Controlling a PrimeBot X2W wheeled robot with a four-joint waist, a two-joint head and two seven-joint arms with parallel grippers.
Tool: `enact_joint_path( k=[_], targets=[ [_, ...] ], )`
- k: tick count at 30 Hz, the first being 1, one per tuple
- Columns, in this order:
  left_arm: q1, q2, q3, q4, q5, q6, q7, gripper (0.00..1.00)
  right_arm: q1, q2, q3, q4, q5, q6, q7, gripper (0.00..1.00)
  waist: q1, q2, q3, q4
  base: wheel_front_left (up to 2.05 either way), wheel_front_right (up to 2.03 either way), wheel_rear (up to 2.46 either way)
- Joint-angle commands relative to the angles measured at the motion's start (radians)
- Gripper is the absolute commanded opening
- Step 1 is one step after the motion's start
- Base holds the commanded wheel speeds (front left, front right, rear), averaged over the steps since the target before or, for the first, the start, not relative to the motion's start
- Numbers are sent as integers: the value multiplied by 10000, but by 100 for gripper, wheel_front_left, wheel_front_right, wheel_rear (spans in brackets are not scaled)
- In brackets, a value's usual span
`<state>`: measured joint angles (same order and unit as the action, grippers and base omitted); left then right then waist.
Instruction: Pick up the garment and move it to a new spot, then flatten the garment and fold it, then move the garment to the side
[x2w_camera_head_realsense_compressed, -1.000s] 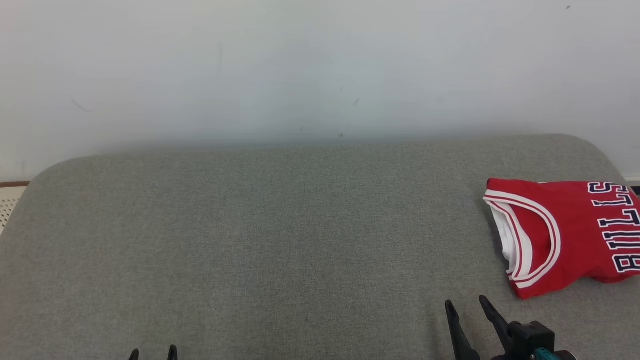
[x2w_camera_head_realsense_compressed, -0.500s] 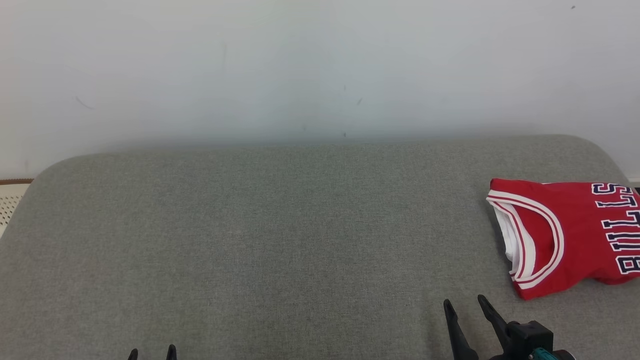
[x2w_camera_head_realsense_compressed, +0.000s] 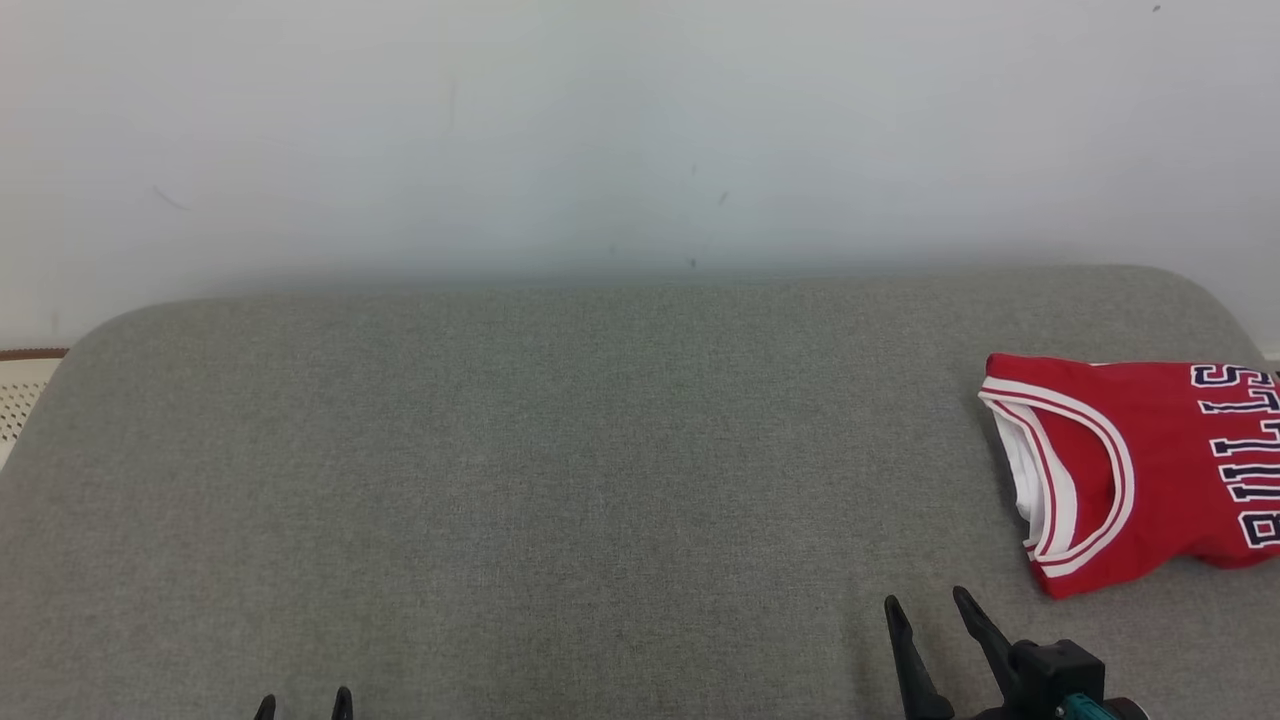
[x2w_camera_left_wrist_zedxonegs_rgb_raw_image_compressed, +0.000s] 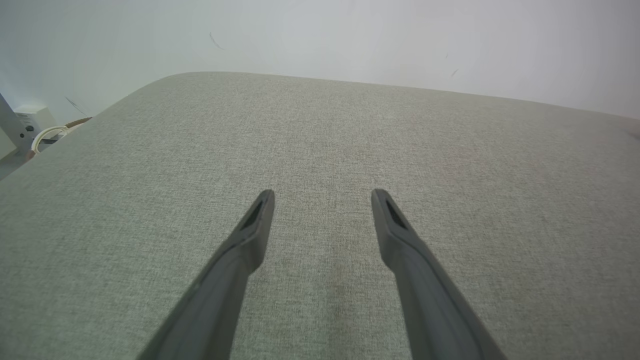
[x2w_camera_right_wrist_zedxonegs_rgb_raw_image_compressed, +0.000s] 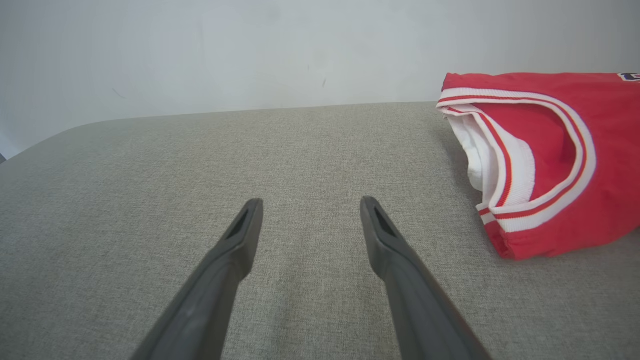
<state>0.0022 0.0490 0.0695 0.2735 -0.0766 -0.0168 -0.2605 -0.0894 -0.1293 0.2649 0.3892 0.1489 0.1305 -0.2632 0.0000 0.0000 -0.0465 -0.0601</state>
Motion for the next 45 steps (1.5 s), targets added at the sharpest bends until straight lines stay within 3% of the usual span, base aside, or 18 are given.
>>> enact_joint_path(
  k=[1, 35, 36, 40, 45],
  targets=[
    [-107, 24, 56, -154, 52, -55, -32, 100, -157, 19, -22, -146, -72, 0, -5, 100, 0, 0, 18, 2, 0, 0, 0],
    [-101, 26, 125, -124, 27, -245, -45, 100, -50, 156, -54, -139, -148, 0, -6, 100, 0, 0, -4, 78, 0, 0, 0],
    [-28, 6, 111, -56, 10, -263, 0, 0, -16, 117, -46, -86, -69, 0, 0, 0, 0, 0, -5, 79, 0, 0, 0],
    [-2, -34, 132, 269, -45, -265, 73, 0, 171, 116, -39, 147, 3, 0, 6, 0, 0, 0, -2, 83, 0, 0, 0],
    [-159, -30, 324, 323, -1067, -327, 478, 0, 216, 120, -205, -54, 1079, 0, 191, 0, 0, 0, 16, 105, 0, 0, 0]
  ],
)
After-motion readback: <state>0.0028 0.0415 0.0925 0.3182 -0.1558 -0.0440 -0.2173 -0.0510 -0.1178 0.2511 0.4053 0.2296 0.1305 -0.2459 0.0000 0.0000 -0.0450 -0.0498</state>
